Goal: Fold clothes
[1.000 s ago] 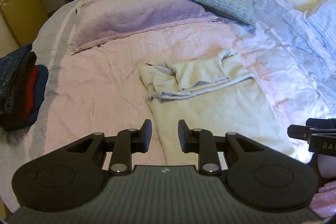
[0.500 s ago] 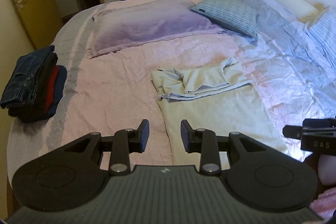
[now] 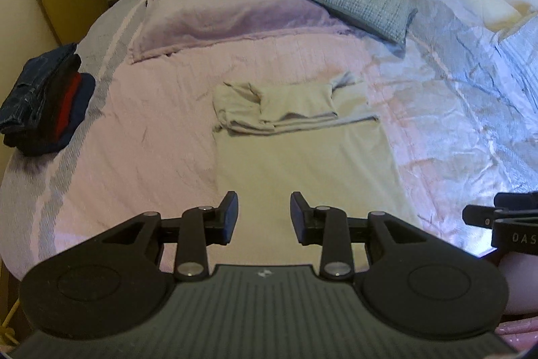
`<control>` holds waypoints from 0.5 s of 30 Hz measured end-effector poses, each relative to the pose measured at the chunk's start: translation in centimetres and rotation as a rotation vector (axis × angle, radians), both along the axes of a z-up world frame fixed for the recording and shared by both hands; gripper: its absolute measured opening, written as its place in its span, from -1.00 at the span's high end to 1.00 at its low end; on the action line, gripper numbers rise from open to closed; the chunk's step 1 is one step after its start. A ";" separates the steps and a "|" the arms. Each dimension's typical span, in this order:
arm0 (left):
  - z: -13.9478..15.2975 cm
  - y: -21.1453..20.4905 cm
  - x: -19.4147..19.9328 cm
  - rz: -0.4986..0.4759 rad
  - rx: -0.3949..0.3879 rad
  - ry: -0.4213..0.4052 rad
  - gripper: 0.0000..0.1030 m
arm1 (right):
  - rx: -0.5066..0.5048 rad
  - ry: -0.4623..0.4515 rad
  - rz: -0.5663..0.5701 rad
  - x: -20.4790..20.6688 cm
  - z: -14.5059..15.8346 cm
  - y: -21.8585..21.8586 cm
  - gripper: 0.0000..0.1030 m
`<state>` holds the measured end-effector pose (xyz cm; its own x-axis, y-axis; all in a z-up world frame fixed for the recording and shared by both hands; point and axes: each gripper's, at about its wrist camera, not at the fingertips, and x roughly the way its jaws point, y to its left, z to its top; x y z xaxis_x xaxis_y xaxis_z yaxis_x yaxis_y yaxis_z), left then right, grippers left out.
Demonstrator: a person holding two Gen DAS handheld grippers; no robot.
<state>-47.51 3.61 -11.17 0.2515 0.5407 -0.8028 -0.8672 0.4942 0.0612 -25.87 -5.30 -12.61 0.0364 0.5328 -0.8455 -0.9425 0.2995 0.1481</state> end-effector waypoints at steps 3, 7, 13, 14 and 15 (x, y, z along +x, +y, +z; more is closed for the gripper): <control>-0.4 -1.0 0.8 0.015 -0.010 0.022 0.37 | -0.008 0.010 0.023 0.7 -0.2 -0.7 -0.11; -1.0 -2.0 0.7 0.039 -0.025 0.052 0.36 | -0.033 0.034 0.045 1.1 -0.8 -1.3 -0.11; -2.0 -2.9 0.0 0.078 -0.059 0.098 0.35 | -0.075 0.064 0.090 0.8 -1.8 -1.9 -0.11; -2.2 -3.1 -0.1 0.084 -0.064 0.104 0.35 | -0.081 0.068 0.097 0.7 -2.0 -1.9 -0.11; -2.3 -3.3 -0.2 0.091 -0.069 0.110 0.34 | -0.088 0.071 0.105 0.6 -2.2 -1.9 -0.11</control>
